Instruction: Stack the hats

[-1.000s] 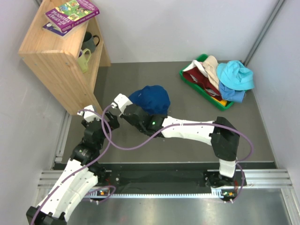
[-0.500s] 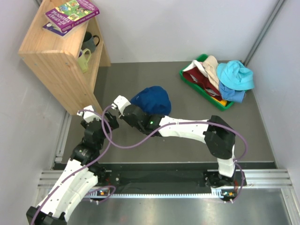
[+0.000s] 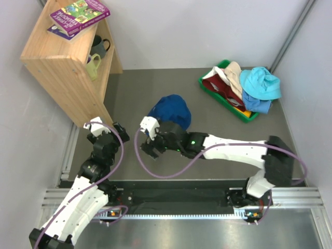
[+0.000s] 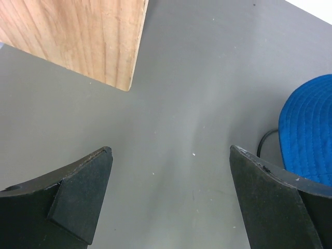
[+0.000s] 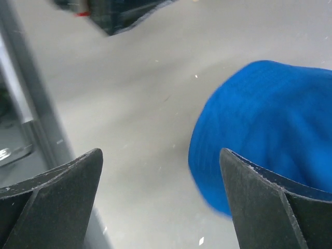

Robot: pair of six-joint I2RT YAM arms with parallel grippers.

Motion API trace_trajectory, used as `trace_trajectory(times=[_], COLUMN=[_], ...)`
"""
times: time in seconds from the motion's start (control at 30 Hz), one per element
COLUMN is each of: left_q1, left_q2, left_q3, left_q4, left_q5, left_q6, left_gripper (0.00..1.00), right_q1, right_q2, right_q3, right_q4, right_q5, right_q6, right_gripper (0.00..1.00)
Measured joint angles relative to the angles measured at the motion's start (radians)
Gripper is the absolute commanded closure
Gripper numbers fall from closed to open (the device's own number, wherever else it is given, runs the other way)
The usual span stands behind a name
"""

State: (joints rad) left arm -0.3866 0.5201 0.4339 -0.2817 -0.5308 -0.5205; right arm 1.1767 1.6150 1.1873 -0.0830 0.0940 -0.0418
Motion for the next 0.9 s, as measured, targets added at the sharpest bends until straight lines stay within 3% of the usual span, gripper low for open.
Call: trace_trajectory(times=[0.27, 0.37, 0.47, 0.6, 0.73, 0.9], left_q1=[0.000, 0.000, 0.000, 0.000, 0.000, 0.000], left_q2=[-0.006, -0.008, -0.001, 0.035, 0.075, 0.086], left_q3=[-0.034, -0.060, -0.083, -0.094, -0.096, -0.105], left_q4=[0.067, 0.098, 0.129, 0.156, 0.177, 0.187], left_q5=[-0.008, -0.008, -0.003, 0.013, 0.028, 0.040], left_q6=[0.025, 0.035, 0.045, 0.051, 0.052, 0.052], left_gripper=[0.01, 0.01, 0.01, 0.01, 0.01, 0.01], right_q1=[-0.028, -0.218, -0.538, -0.848, -1.030, -1.150], right_q2=[-0.359, -0.402, -0.362, -0.229, -0.064, 0.121], right_q3=[-0.047, -0.003, 0.041, 0.087, 0.177, 0.357], right_q4=[-0.064, -0.074, -0.076, -0.099, -0.133, -0.163], right_q5=[0.019, 0.000, 0.015, 0.022, 0.069, 0.135], right_q6=[0.035, 0.084, 0.151, 0.236, 0.290, 0.315], right_gripper=[0.04, 0.03, 0.04, 0.04, 0.04, 0.04])
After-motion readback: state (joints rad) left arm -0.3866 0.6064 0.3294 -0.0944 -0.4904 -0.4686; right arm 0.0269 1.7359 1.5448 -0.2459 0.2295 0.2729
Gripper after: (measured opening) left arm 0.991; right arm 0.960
